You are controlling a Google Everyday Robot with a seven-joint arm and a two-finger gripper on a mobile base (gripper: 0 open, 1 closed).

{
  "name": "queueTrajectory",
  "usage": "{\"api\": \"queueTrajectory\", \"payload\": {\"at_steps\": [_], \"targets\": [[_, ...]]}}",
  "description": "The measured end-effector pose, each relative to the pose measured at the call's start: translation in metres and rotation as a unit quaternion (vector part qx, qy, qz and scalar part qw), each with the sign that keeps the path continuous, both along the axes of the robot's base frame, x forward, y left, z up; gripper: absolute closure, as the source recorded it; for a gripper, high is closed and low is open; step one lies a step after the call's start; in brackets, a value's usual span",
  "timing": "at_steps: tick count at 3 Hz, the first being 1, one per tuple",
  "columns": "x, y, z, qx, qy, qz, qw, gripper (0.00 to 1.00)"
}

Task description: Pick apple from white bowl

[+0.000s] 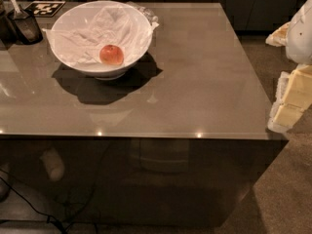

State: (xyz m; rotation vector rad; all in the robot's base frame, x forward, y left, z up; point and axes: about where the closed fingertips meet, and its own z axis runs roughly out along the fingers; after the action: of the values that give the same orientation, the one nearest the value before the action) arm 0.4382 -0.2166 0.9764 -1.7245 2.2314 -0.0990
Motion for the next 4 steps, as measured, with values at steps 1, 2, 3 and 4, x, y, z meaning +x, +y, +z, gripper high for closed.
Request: {"api": "queueTrajectory", "payload": {"at_steps": [1, 2, 3, 4], "targets": [[0.000, 0.000, 0.000, 0.000, 0.000, 0.000, 1.0000, 0.00], [0.030, 0.024, 0.035, -0.015, -0.025, 0.026, 0.9992, 0.00], [0.030, 0.024, 0.035, -0.015, -0.026, 0.026, 0.9992, 0.00], [0.050, 0.048, 0.053, 0.001, -0.056, 0.040, 0.9976, 0.00]]}}
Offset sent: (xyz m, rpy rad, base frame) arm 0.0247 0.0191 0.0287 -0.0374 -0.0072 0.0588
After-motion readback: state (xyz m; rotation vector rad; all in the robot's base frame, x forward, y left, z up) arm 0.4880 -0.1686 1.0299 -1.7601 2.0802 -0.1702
